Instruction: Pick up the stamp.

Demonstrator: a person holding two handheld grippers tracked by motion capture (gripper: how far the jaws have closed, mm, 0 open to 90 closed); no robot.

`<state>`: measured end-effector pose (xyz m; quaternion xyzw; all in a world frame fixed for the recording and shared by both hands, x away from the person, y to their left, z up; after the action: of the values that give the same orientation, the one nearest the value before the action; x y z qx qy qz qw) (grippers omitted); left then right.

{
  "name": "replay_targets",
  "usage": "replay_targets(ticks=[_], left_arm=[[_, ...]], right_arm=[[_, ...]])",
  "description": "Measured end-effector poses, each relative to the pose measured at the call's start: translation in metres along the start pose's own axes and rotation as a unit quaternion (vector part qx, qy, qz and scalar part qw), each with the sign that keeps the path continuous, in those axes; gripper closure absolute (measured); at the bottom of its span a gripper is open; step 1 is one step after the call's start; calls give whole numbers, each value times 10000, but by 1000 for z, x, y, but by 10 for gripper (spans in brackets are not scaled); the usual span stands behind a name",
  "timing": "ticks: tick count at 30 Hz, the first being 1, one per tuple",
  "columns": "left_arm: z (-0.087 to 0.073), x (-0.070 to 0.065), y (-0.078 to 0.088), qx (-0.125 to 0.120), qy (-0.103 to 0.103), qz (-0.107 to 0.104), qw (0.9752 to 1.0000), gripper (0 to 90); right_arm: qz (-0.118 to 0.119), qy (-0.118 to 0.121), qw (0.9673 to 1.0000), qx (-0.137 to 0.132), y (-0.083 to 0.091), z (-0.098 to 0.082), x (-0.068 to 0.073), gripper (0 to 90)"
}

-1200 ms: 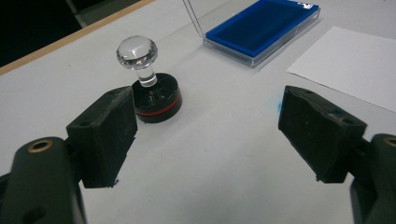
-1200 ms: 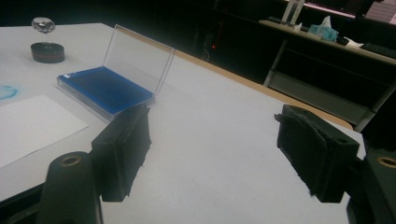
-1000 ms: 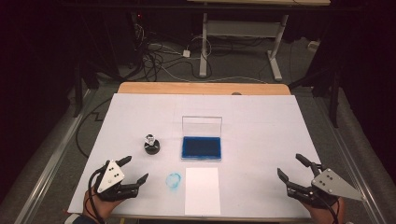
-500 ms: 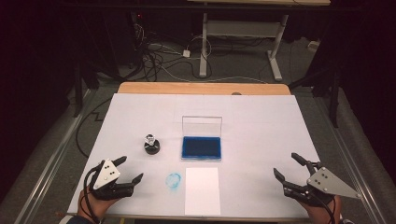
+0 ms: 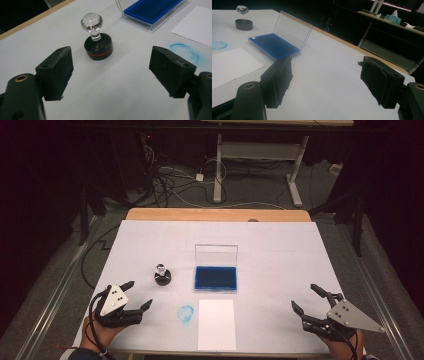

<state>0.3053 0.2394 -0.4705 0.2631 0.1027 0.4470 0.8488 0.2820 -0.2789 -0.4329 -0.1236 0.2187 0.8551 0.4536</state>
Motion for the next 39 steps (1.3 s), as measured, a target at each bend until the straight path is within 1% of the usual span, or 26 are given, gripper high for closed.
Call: replay_targets(ticks=[5, 7, 9, 12, 13, 14, 19, 29, 33, 39], left_arm=[[7, 7, -3, 19, 19, 58, 10000, 186], [12, 10, -4, 57, 5, 136, 9999, 186], [18, 13, -3, 19, 32, 120, 9999, 186], [28, 15, -5, -48, 10, 112, 9999, 186], [28, 15, -5, -48, 10, 112, 9999, 186], [31, 17, -7, -73, 34, 90, 9999, 185], [36, 20, -11, -52, 77, 40, 9999, 185], [41, 24, -26, 152, 67, -82, 9998, 181], [41, 26, -30, 172, 92, -141, 9997, 181], [43, 25, -37, 256, 57, -187, 9995, 181]], right_arm=[[19, 65, 10000, 25, -1, 0, 1, 250], [28, 59, 10000, 30, -1, 0, 2, 250], [47, 56, 10000, 50, -2, -1, 2, 250], [40, 107, 9999, 71, -2, -1, 2, 250], [40, 107, 9999, 71, -2, -1, 2, 250], [59, 101, 9999, 70, -2, -1, 2, 250], [49, 112, 9999, 111, -3, -2, 3, 250], [-40, 136, 9998, 158, -3, -3, 2, 253], [-28, 149, 9997, 178, -3, -3, 1, 254], [-6, 173, 9996, 223, -5, -4, 2, 259]])
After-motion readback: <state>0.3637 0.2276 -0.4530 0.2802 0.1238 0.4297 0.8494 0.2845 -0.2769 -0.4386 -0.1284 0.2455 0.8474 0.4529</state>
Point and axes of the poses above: each handheld gripper's, and its own axes: y roughly backward along the jaws, z roughly out of its top, x roughly to its left, the point moved 4 cm from there along -y, roughly forward along the jaws, and after that the axes turned 9 degrees about y, right-handed, at the moved point
